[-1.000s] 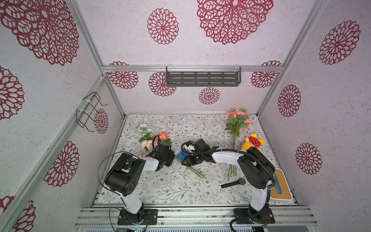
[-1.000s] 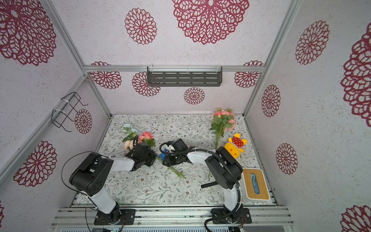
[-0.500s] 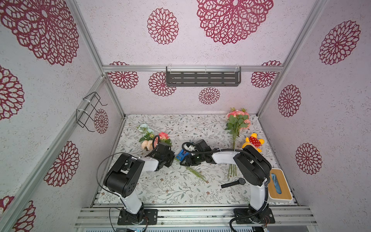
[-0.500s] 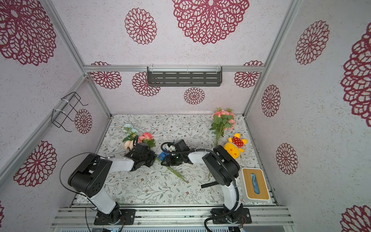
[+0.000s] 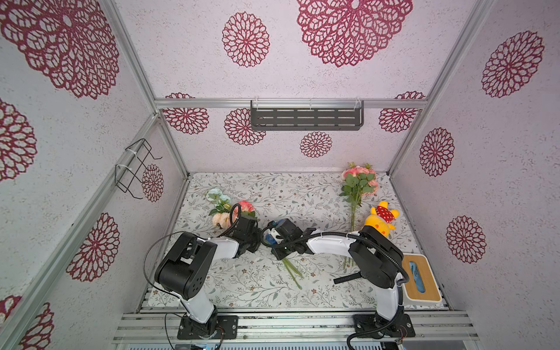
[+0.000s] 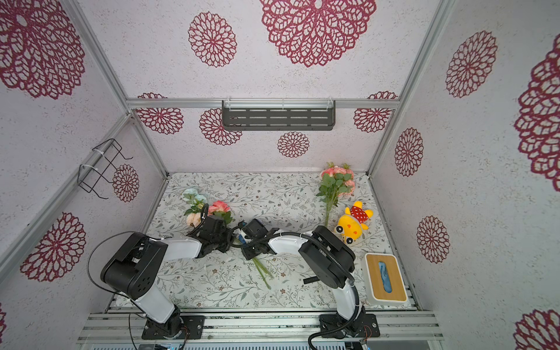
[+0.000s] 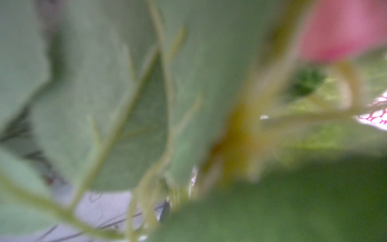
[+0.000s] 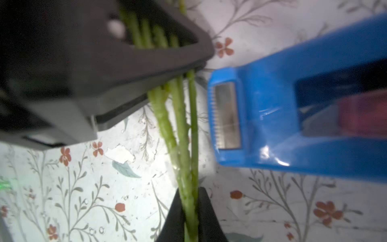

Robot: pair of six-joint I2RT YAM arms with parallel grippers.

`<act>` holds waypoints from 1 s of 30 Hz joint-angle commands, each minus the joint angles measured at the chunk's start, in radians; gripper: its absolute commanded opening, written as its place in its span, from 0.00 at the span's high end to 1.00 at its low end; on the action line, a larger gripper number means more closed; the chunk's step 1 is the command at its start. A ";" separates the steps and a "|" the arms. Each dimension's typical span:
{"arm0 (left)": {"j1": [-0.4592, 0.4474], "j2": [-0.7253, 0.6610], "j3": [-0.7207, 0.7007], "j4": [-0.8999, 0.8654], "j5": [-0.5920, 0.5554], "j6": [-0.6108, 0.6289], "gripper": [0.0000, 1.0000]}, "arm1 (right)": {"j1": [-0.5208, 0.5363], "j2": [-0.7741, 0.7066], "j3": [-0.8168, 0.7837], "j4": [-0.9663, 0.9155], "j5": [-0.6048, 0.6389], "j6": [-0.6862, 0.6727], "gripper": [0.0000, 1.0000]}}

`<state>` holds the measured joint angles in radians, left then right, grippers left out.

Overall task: Wrap bouquets with tape
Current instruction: Wrap the tape around the bouquet.

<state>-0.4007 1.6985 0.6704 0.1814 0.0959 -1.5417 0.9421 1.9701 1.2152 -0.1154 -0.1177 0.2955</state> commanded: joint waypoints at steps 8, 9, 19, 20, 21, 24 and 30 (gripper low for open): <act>0.006 -0.068 0.013 -0.088 0.005 -0.019 1.00 | -0.028 -0.021 -0.005 -0.080 0.165 -0.006 1.00; 0.008 -0.078 0.018 -0.100 0.005 -0.012 0.93 | -0.029 -0.028 -0.001 -0.070 0.156 -0.007 1.00; 0.027 -0.202 -0.077 -0.119 0.036 -0.075 0.53 | -0.037 -0.018 0.044 -0.035 0.059 0.009 1.00; 0.027 -0.216 -0.100 -0.092 0.051 -0.090 0.52 | -0.041 -0.019 0.039 -0.023 0.037 0.015 1.00; 0.025 -0.232 -0.116 -0.077 0.061 -0.102 0.52 | -0.041 -0.020 0.040 -0.017 0.022 0.016 1.00; 0.007 -0.269 -0.138 -0.100 0.069 -0.107 0.51 | -0.041 -0.021 0.066 -0.013 -0.023 0.024 1.00; -0.005 -0.334 -0.165 -0.075 0.022 -0.114 0.46 | -0.041 -0.005 0.096 -0.018 -0.051 0.045 1.00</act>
<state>-0.4000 1.4055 0.5106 0.0776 0.1444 -1.6318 0.9108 1.9656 1.2850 -0.1532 -0.1558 0.3038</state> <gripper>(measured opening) 0.535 0.085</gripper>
